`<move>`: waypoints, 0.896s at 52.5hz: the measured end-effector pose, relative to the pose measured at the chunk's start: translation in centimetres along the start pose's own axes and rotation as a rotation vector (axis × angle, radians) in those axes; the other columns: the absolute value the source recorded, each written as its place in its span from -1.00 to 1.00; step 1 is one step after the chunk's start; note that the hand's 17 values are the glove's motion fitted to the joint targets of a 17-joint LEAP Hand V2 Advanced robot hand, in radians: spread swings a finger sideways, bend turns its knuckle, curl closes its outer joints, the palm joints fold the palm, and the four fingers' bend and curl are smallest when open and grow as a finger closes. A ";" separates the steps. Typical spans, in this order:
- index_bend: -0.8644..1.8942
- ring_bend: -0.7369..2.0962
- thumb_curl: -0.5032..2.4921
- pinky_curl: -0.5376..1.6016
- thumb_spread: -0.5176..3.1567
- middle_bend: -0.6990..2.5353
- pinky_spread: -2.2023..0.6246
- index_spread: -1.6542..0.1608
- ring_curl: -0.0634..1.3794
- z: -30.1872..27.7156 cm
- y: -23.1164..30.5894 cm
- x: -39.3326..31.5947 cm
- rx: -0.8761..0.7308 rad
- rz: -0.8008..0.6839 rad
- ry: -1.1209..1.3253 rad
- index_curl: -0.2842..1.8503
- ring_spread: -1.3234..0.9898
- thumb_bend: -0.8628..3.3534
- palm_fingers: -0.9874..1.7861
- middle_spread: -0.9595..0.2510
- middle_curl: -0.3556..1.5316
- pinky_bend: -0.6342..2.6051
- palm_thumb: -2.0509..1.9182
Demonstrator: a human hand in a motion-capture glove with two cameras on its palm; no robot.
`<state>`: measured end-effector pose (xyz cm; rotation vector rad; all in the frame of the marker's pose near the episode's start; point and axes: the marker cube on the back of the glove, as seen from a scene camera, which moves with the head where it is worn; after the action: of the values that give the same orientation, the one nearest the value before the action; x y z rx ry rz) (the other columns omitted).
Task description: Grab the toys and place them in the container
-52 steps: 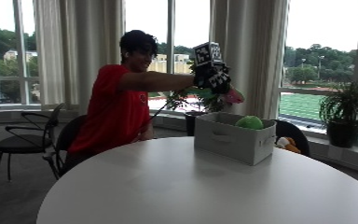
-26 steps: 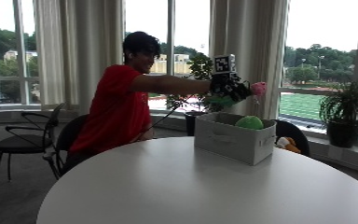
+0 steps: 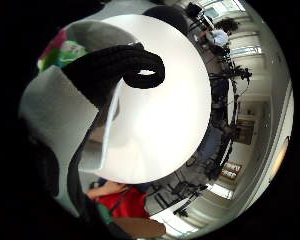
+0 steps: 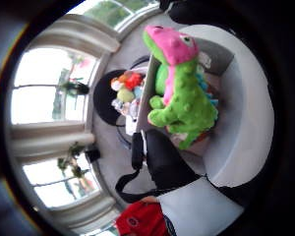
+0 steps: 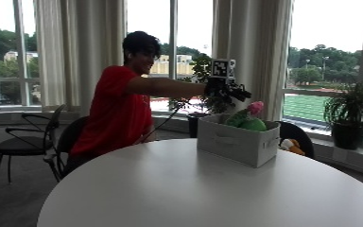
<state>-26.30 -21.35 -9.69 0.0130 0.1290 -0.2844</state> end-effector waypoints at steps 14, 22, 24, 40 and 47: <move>-0.27 -0.13 -0.36 -0.13 -0.11 -0.45 0.60 0.33 -0.51 4.1 5.0 8.8 -0.056 0.246 0.027 -0.24 0.13 -0.61 -0.36 0.44 -0.20 0.20 0.01; -0.26 -0.19 -0.39 -0.16 -0.11 -0.46 0.61 0.35 -0.53 6.5 8.2 15.0 -0.078 0.337 0.001 -0.28 0.13 -0.61 -0.38 0.44 -0.22 0.16 0.02; -0.26 -0.20 -0.39 -0.17 -0.11 -0.46 0.62 0.34 -0.54 7.1 9.0 15.9 -0.051 0.355 0.012 -0.29 0.14 -0.61 -0.38 0.44 -0.22 0.14 0.01; -0.25 -0.24 -0.43 -0.20 -0.12 -0.47 0.63 0.35 -0.55 11.5 14.8 23.4 -0.047 0.438 -0.009 -0.34 0.13 -0.61 -0.35 0.42 -0.26 0.07 0.01; -0.25 -0.25 -0.44 -0.21 -0.12 -0.47 0.63 0.35 -0.55 12.6 16.1 23.6 -0.060 0.460 -0.049 -0.36 0.13 -0.61 -0.34 0.42 -0.28 0.05 0.01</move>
<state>2.29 -12.85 -0.31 -0.0239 0.0823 0.1782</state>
